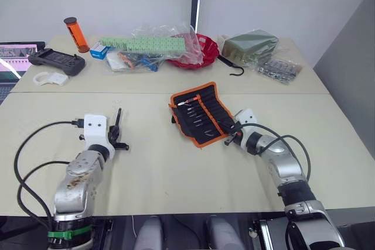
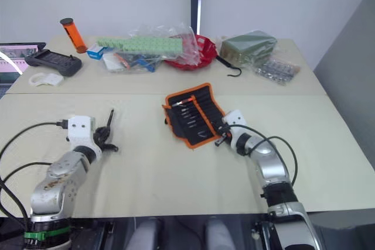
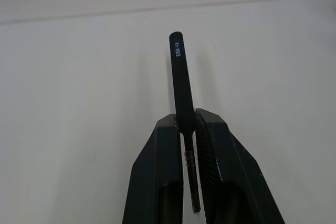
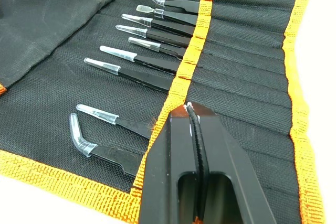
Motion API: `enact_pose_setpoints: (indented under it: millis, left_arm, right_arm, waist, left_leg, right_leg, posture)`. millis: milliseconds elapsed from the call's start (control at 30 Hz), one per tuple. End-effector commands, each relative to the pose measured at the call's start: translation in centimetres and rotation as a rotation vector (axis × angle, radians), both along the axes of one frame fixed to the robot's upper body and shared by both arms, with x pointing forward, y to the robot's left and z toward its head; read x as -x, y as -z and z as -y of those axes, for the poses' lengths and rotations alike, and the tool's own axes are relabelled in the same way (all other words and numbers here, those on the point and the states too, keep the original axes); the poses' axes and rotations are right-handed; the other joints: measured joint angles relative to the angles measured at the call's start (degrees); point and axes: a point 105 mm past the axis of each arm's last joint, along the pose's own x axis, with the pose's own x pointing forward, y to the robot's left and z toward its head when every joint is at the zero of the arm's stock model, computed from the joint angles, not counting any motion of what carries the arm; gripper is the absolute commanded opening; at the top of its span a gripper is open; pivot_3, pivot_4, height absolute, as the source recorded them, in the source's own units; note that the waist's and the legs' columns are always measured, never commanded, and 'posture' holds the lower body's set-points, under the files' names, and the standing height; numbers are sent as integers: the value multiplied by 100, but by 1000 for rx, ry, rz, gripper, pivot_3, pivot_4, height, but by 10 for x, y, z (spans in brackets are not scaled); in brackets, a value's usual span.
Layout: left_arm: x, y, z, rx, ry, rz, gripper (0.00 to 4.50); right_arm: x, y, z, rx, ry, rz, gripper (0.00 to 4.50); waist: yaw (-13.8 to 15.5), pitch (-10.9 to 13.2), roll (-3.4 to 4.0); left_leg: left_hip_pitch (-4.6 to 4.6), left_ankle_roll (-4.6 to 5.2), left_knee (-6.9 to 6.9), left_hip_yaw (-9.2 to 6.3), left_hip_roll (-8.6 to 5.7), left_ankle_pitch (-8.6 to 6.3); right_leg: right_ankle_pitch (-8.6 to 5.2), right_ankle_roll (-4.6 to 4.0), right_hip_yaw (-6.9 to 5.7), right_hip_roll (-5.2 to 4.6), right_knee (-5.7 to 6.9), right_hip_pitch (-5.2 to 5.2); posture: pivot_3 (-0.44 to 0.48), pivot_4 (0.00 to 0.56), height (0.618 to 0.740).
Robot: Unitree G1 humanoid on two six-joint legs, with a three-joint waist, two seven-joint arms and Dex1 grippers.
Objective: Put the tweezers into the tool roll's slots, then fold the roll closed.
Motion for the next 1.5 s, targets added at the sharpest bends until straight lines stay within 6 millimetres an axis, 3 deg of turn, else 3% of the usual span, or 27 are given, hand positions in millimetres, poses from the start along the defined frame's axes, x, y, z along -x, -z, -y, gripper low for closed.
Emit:
enact_pose_setpoints:
  millis: [33,167,267,567,733,900,1133,1500]
  left_arm:
    - [-6,-38,25,-54,186,107,35]
    - [-13,-65,67,-67,482,108,35]
    - [-12,-72,92,-155,658,75,35]
    - [-5,-60,179,-288,1116,-115,35]
    - [-17,-58,200,-356,1153,-145,35]
    - [-24,-40,208,-470,1180,-240,35]
    - [-41,-36,206,-513,1131,-330,35]
    - [-37,-23,209,-529,1119,-401,35]
  right_arm:
    - [6,18,3,37,6,-62,0]
    - [8,19,4,29,24,-62,0]
    - [10,20,7,28,39,-64,0]
    - [19,24,15,0,108,-62,0]
    - [25,26,17,-4,127,-65,0]
    - [29,21,18,-15,153,-53,0]
    - [29,20,25,-30,200,-51,0]
    - [26,6,14,-68,155,0,0]
  waist:
    - [-5,0,0]
    - [1,2,1]
    - [-7,2,2]
    - [34,5,5]
    - [-9,5,6]
    - [-8,9,13]
    - [-3,11,15]
    - [-4,13,18]
  left_leg:
    - [-1,0,0,0,0,0]
    - [-7,0,-5,-1,1,0]
    - [-22,0,-3,-8,-1,0]
    - [-33,1,-3,-17,-6,1]
    - [-37,1,-1,-17,-9,1]
    - [-37,2,-4,-18,-10,1]
    - [-47,2,3,-19,-12,1]
    - [-51,2,4,-19,-11,1]
  right_leg:
    - [0,0,-1,0,0,0]
    - [-1,1,-3,1,-6,-4]
    - [-1,2,-6,1,-11,-11]
    - [-1,7,-10,2,-23,-12]
    - [-11,28,-7,1,-26,-12]
    - [-10,27,-6,2,-25,-13]
    - [-15,36,-7,2,-24,-19]
    - [-14,35,-7,2,-21,-22]
  posture:
    - [0,150,740]
    - [0,150,740]
    - [0,150,740]
    - [0,150,740]
    - [0,150,740]
    - [0,150,740]
    - [0,150,740]
    - [0,150,740]
